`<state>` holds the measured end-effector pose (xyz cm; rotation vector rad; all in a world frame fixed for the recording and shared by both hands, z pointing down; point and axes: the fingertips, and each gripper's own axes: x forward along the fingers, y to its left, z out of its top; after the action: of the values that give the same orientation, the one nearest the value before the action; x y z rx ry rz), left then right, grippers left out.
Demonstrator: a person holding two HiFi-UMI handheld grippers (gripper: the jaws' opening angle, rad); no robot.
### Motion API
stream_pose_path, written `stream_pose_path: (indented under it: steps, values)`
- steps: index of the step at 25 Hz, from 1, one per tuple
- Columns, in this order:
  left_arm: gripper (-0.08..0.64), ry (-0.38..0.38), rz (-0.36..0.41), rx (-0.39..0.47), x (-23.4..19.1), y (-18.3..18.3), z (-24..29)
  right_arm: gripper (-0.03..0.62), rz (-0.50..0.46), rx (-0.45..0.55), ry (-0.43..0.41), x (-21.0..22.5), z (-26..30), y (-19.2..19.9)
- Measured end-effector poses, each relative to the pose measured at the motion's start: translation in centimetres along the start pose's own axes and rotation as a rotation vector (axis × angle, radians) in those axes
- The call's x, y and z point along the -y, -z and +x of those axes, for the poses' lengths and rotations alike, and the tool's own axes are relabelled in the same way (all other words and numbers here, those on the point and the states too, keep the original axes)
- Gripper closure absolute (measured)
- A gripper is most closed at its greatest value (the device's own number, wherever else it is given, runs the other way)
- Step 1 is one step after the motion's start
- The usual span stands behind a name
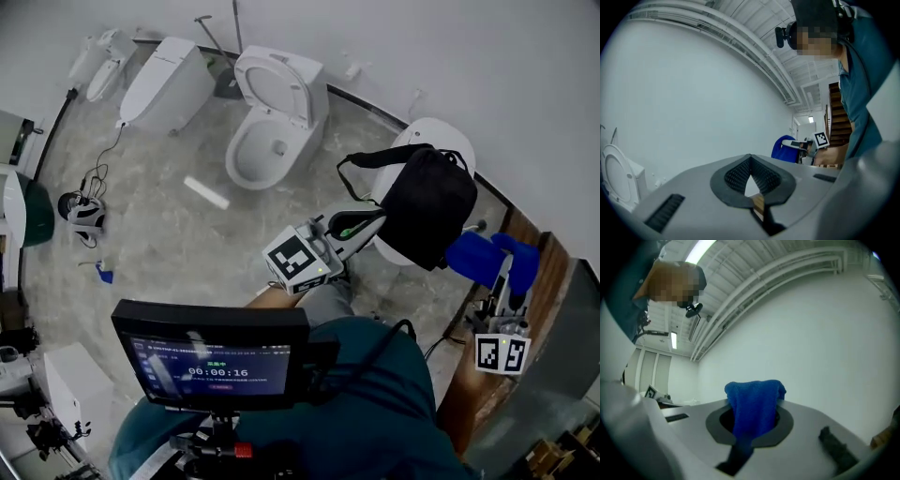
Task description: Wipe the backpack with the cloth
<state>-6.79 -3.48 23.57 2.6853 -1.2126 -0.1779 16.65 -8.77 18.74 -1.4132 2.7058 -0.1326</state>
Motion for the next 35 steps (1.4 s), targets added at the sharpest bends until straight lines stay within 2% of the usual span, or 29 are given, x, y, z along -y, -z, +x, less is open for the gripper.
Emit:
stream_pose_path:
  steps: [4,8,14,17,22,26,31,35]
  values:
    - [0.557,0.003,0.033,0.036,4.4,-2.1,-1.8,0.578,-0.045,0.109,-0.027,-2.2,-5.5,-6.0]
    - [0.557,-0.005,0.06,0.052,10.3,-2.6,-4.4,0.578,-0.068,0.163,-0.038,-4.2,-12.3,-9.1]
    - [0.557,-0.053,0.085,0.087,21.0,-1.6,-9.3,0.578,-0.085,0.144,-0.084,-7.3,-23.5,-9.4]
    - [0.557,-0.037,0.079,0.112,24.5,-0.9,-10.9,0.578,-0.076,0.124,-0.089,-8.2,-26.7,-8.0]
    - [0.557,-0.061,0.173,0.06,33.8,-2.0,-16.9,0.578,-0.039,0.104,-0.096,-11.9,-36.4,-9.1]
    - [0.557,-0.072,0.206,0.071,36.4,-3.5,-20.6,0.578,-0.055,0.115,-0.095,-14.4,-40.0,-10.2]
    - [0.557,-0.09,0.19,0.067,37.5,-3.5,-25.0,0.578,-0.055,0.098,-0.089,-17.9,-42.5,-9.9]
    - [0.557,-0.071,0.19,0.094,38.7,-3.7,-29.7,0.578,-0.076,0.108,-0.098,-22.5,-44.1,-9.9]
